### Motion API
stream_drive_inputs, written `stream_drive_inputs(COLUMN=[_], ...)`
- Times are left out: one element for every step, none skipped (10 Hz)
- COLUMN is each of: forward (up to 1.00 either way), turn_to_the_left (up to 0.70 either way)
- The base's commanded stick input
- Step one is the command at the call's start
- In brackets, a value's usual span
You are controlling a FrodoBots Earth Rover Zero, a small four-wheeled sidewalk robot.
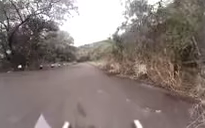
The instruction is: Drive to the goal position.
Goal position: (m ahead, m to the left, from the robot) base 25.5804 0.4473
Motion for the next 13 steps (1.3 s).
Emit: stream_drive_inputs(forward=[0.5,0.5,0.5,0.5,0.5,0.5,0.5,0.5,0.5,0.5,0.5,0.5,0.5], turn_to_the_left=[0.0,0.0,0.0,0.0,0.0,0.0,0.0,0.0,0.0,0.0,0.0,0.0,0.0])
